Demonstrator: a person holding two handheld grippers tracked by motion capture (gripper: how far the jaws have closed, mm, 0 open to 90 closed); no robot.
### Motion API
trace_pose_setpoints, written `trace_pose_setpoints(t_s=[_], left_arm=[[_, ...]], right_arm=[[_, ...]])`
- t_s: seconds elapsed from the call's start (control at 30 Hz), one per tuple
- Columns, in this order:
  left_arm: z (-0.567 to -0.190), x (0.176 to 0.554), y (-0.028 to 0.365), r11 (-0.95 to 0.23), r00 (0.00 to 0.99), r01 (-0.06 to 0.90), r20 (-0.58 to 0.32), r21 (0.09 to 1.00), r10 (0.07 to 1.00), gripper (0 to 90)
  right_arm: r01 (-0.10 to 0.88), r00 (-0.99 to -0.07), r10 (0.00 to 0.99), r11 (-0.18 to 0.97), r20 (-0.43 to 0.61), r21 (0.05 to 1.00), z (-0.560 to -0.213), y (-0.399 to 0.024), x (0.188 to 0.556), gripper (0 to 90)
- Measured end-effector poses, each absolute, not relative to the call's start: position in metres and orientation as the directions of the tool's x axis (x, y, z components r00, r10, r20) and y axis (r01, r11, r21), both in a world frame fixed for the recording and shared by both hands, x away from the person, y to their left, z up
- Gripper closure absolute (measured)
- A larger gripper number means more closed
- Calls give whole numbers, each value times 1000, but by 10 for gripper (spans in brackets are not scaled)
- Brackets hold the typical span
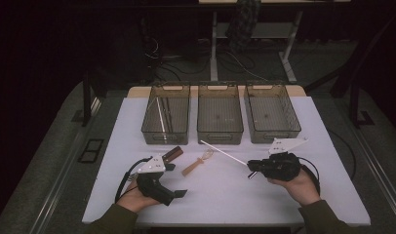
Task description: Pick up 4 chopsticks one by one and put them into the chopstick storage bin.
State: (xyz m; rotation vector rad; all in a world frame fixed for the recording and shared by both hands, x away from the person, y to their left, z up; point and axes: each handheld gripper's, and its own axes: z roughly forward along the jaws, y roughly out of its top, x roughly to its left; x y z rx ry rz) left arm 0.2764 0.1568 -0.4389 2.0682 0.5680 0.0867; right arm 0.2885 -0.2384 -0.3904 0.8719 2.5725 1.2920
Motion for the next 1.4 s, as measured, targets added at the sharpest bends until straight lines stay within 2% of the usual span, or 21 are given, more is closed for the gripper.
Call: trace_pose_setpoints(t_s=[1.03, 1.4], left_arm=[[-439, 275, 157, -446, 895, 350, -153, 823, 420, 0], [-437, 274, 157, -444, 898, 345, -153, 827, 412, 0]], right_arm=[[412, -803, 588, 427, 99, 805, -374, -197, 333, 837], [443, -780, 614, 405, 121, 800, -372, -172, 358, 837]])
